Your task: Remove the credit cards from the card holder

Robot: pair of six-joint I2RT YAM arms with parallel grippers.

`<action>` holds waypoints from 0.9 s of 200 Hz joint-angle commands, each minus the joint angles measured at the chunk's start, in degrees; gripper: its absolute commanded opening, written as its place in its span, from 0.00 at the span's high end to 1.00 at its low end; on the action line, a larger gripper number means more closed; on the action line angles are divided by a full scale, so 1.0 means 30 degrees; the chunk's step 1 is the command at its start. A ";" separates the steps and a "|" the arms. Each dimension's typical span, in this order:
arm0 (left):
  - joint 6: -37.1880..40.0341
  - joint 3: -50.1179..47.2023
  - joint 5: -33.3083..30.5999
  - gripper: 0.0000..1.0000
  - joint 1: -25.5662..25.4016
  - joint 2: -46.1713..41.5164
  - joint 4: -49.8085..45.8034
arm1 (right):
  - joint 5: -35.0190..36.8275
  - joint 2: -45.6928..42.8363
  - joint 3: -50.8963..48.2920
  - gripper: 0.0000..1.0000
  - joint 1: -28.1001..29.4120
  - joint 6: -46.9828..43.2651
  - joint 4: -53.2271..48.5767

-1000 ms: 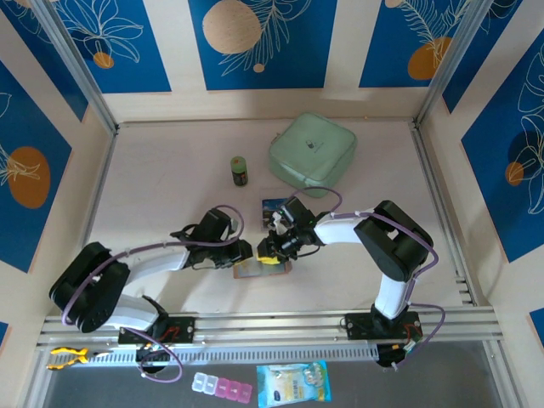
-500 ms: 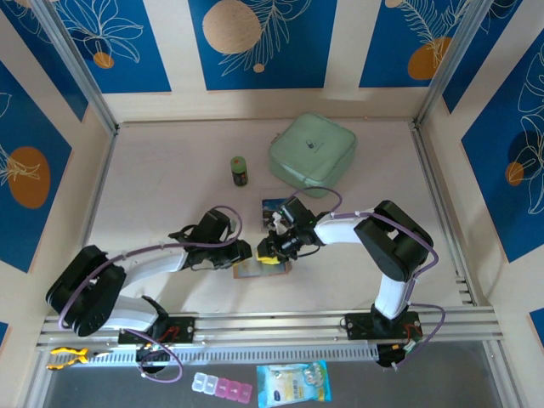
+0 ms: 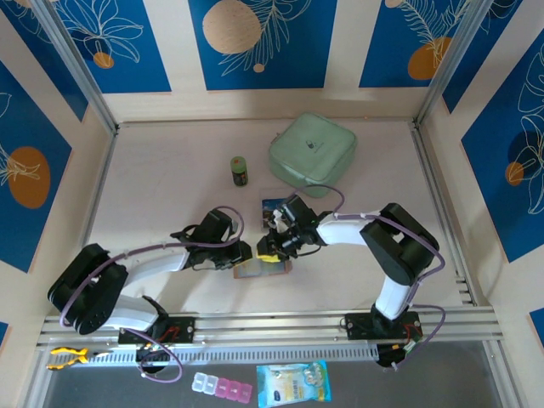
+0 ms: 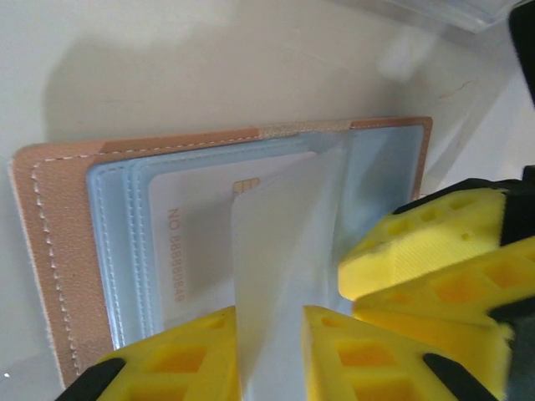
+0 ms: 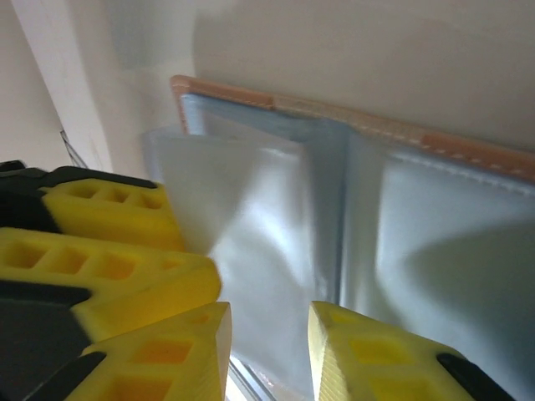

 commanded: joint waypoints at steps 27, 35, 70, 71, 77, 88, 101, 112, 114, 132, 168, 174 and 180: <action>-0.0032 0.1001 0.0462 0.76 -0.0315 -0.0751 -0.0867 | 0.0629 -0.2012 -0.0045 0.68 -0.0303 -0.0433 -0.1659; -0.0024 0.1164 0.0460 0.76 -0.0351 -0.0686 -0.0918 | 0.0681 -0.2213 -0.0046 0.68 -0.0409 -0.0485 -0.1857; 0.0071 0.1823 0.0634 0.79 -0.0517 0.0020 -0.0899 | 0.0824 -0.2986 -0.0242 0.68 -0.0848 -0.0700 -0.2340; 0.0085 0.1842 0.0637 0.79 -0.0544 0.0044 -0.0898 | 0.0826 -0.3019 -0.0261 0.68 -0.0858 -0.0709 -0.2341; 0.0111 0.1996 0.0668 0.80 -0.0588 0.0211 -0.0873 | 0.0846 -0.3155 -0.0347 0.68 -0.0918 -0.0733 -0.2383; 0.0165 0.2293 0.0688 0.82 -0.0699 0.0462 -0.0868 | 0.0908 -0.3390 -0.0496 0.68 -0.1024 -0.0719 -0.2415; 0.0219 0.2601 0.0698 0.83 -0.0807 0.0790 -0.0860 | 0.0974 -0.3618 -0.0665 0.68 -0.1125 -0.0740 -0.2461; 0.0273 0.2861 0.0728 0.83 -0.0915 0.1091 -0.0839 | 0.1002 -0.3849 -0.0823 0.68 -0.1215 -0.0735 -0.2537; 0.0261 0.2895 0.0728 0.83 -0.0921 0.1129 -0.0817 | 0.1018 -0.3881 -0.0848 0.68 -0.1240 -0.0722 -0.2522; 0.0264 0.3236 0.0786 0.83 -0.1091 0.1672 -0.0694 | 0.1114 -0.4228 -0.1124 0.68 -0.1376 -0.0722 -0.2576; 0.0206 0.3977 0.0888 0.84 -0.1474 0.2704 -0.0378 | 0.1267 -0.5016 -0.1603 0.68 -0.1767 -0.0819 -0.2889; 0.0193 0.4121 0.0932 0.84 -0.1529 0.2893 -0.0298 | 0.1268 -0.5121 -0.1698 0.68 -0.1825 -0.0815 -0.2931; 0.0198 0.4264 0.0957 0.84 -0.1608 0.3114 -0.0257 | 0.1258 -0.5290 -0.1784 0.68 -0.1906 -0.0850 -0.2997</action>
